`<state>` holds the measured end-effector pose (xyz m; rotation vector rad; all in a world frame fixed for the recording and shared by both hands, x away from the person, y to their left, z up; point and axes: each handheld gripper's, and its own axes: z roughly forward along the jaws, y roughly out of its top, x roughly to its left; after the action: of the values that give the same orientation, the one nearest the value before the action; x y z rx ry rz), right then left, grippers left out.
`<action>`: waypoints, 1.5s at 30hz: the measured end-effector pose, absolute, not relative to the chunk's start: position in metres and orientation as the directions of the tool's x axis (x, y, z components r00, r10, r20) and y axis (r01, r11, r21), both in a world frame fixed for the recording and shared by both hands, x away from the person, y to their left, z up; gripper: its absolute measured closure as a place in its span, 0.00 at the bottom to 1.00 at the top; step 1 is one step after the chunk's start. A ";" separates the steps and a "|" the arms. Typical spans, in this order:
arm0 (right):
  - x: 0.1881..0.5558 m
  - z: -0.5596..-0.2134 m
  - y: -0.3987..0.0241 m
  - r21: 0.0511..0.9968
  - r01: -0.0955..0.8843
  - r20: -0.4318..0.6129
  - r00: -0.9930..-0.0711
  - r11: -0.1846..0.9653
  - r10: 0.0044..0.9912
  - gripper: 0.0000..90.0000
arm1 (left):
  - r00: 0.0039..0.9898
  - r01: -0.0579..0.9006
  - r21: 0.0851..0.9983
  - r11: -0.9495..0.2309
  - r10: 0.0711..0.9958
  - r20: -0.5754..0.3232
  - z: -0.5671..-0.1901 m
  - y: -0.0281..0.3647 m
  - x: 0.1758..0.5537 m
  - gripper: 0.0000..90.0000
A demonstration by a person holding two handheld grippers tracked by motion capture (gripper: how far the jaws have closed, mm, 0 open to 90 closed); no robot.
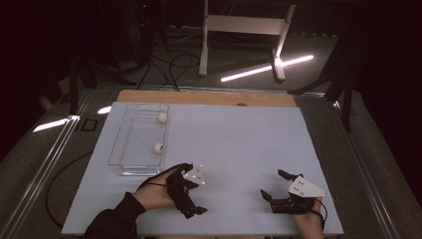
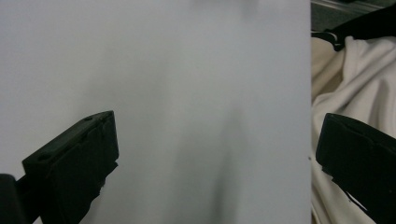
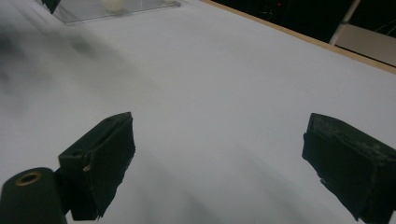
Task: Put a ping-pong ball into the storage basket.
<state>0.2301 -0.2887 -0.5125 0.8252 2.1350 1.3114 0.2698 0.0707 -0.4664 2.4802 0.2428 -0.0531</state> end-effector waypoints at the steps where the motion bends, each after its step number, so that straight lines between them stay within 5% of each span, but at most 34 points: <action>1: 0.230 -0.512 -0.289 0.906 0.235 -0.099 -0.692 0.352 0.715 0.10 | 0.982 0.187 0.598 -0.780 0.161 -0.097 -0.466 0.071 0.270 0.01; 45: 0.230 -0.513 -0.287 0.902 0.237 -0.103 -0.694 0.362 0.713 0.10 | 0.954 0.295 0.683 -0.668 0.250 -0.168 -0.505 0.147 0.242 0.00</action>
<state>0.2299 -0.2875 -0.5129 0.8221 2.1431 1.3011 0.2419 0.1469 -0.5053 2.3323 0.3814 -0.0771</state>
